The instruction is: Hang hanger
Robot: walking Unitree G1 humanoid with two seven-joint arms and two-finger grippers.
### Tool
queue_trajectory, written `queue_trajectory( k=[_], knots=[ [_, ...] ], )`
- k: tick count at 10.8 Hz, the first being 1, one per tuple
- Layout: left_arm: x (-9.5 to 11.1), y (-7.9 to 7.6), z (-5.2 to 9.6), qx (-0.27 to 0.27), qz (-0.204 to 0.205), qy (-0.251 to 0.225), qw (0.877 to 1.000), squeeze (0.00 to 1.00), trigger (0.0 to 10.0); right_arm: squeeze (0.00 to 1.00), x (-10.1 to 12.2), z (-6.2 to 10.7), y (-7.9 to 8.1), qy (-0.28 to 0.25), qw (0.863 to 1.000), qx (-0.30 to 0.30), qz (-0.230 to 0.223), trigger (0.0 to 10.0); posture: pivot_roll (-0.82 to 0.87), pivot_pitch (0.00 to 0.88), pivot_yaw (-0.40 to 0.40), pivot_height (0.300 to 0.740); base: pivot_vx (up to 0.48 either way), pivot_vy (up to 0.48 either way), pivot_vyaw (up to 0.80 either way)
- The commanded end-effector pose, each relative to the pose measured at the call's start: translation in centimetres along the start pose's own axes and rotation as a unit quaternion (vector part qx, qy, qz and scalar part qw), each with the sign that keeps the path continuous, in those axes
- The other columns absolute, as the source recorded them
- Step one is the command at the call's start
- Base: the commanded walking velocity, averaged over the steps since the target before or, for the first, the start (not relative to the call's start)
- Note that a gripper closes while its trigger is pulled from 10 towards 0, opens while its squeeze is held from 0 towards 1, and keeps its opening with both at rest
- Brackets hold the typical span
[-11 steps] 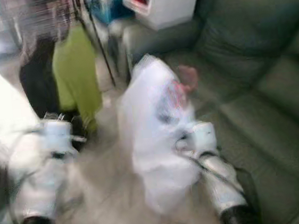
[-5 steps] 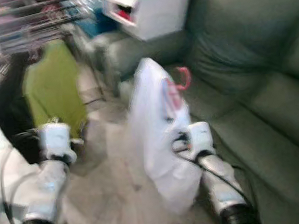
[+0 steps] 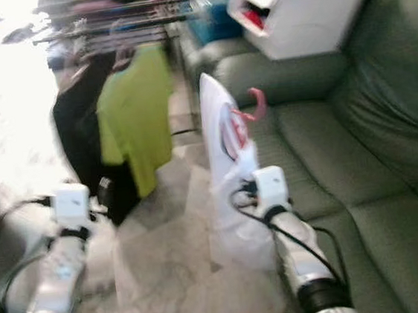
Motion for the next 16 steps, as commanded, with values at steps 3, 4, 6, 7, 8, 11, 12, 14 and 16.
queue_trajectory(
  k=[3,4,6,7,8,11,12,14,16],
  knots=[
    [0.8,0.7,-0.3,0.023,-0.003,-0.006,1.0,0.0,10.0,0.0,1.7,-1.0,1.5,-0.03,0.999,0.022,0.002,10.0,0.0,0.0,-0.046,0.74,0.0,0.0,0.58],
    [1.0,0.4,-0.3,0.016,-0.003,-0.01,1.0,0.0,10.0,0.0,1.5,-1.0,1.5,-0.028,0.999,0.018,0.001,10.0,0.0,0.0,-0.046,0.74,0.277,0.0,0.0],
    [1.4,-0.3,-0.4,-0.003,0.014,-0.018,1.0,0.0,10.0,0.0,1.0,-0.9,0.9,-0.026,1.0,-0.01,0.008,10.0,0.0,0.0,-0.034,0.74,0.398,0.0,0.0],
    [1.6,-0.5,-0.6,-0.003,0.012,-0.019,1.0,0.0,10.0,0.0,0.8,-1.1,0.9,-0.025,1.0,-0.014,0.009,10.0,-0.01,0.0,-0.028,0.74,0.454,0.0,0.0],
    [1.9,-0.8,-0.9,-0.006,0.011,-0.022,1.0,0.0,10.0,0.0,1.1,-1.4,1.0,-0.029,0.999,-0.014,0.018,10.0,-0.01,0.0,-0.024,0.74,0.454,0.0,0.0],
    [2.2,-0.9,-1.1,-0.008,0.013,-0.022,1.0,0.0,10.0,0.0,1.4,-1.6,1.1,-0.034,0.999,-0.017,0.016,10.0,-0.01,0.0,-0.021,0.74,0.453,0.0,0.0],
    [2.2,-0.9,-1.1,-0.007,0.012,-0.023,1.0,0.0,10.0,0.0,1.4,-1.6,1.0,-0.034,0.999,-0.018,0.022,10.0,-0.01,0.0,-0.025,0.74,0.446,0.0,0.0],
    [2.1,-0.9,-1.1,-0.005,0.015,-0.018,1.0,0.0,10.0,0.0,1.3,-1.7,0.9,-0.034,0.999,-0.023,0.025,10.0,-0.01,0.0,-0.024,0.74,0.403,0.156,0.0],
    [2.0,-1.0,-1.2,-0.004,0.013,-0.013,1.0,0.0,10.0,0.0,1.2,-1.7,0.8,-0.032,0.999,-0.028,0.027,10.0,-0.01,0.0,-0.023,0.74,0.321,0.356,0.0]
  ],
)
Point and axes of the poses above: a point about 5 cm out from each wrist's last joint towards the gripper, its own z axis pointing back from the gripper into the wrist, its own x axis along the axis of the wrist's last joint, y = z × x, the point moved 4 cm from there along -z, pointing out of the wrist towards the gripper, and after that the axes turned 13 degrees about -z, right-handed, at the moved point
